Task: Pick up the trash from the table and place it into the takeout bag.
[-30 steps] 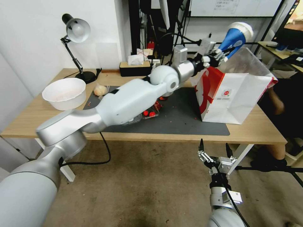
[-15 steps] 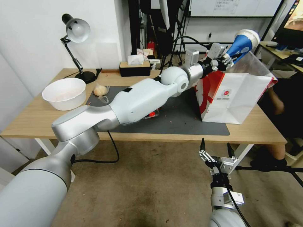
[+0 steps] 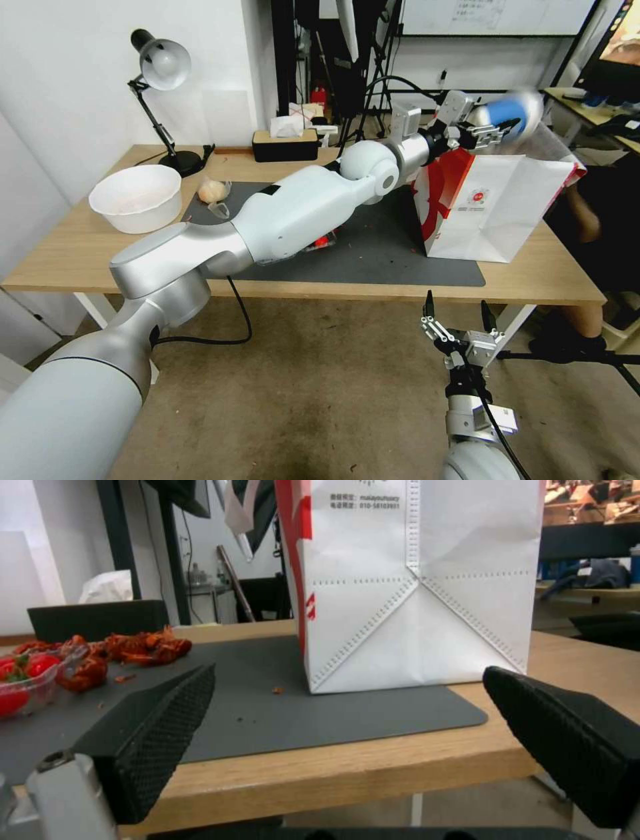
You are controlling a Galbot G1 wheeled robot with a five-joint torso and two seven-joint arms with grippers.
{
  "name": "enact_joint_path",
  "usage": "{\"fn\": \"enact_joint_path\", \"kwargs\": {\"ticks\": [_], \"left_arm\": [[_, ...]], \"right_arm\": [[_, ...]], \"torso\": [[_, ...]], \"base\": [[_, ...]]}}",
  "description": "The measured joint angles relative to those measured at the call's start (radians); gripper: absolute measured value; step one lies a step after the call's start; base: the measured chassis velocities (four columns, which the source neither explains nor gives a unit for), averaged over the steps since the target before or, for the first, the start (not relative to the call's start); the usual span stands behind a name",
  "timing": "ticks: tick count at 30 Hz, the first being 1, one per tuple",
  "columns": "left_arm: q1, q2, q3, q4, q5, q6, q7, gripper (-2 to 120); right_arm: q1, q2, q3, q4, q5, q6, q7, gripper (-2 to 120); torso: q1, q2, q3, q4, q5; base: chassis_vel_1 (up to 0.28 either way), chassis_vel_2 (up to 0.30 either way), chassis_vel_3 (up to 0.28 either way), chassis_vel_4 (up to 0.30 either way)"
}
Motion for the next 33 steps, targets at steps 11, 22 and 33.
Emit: {"fn": "enact_joint_path", "kwargs": {"ticks": [11, 22, 33], "left_arm": [[0.01, 0.066, -0.022, -0.061, -0.002, 0.0, -0.028, 100], [0.091, 0.286, -0.103, -0.223, -0.006, 0.003, -0.049, 100], [0.283, 0.469, -0.229, -0.409, 0.032, 0.006, -0.103, 100]], "right_arm": [[-0.008, 0.003, 0.0, 0.008, 0.0, -0.001, 0.0, 100], [-0.001, 0.0, -0.005, 0.009, -0.004, -0.01, 0.0, 100], [0.002, -0.003, -0.007, 0.002, -0.005, -0.012, -0.001, 100]], "torso": [[0.0, 0.0, 0.0, -0.0002, 0.0], [0.0, 0.0, 0.0, 0.0002, -0.0005], [0.0, 0.0, 0.0, -0.0002, 0.0]], "base": [[0.0, 0.0, 0.0, 0.0], [0.0, 0.0, 0.0, 0.0], [0.0, 0.0, 0.0, 0.0]]}}
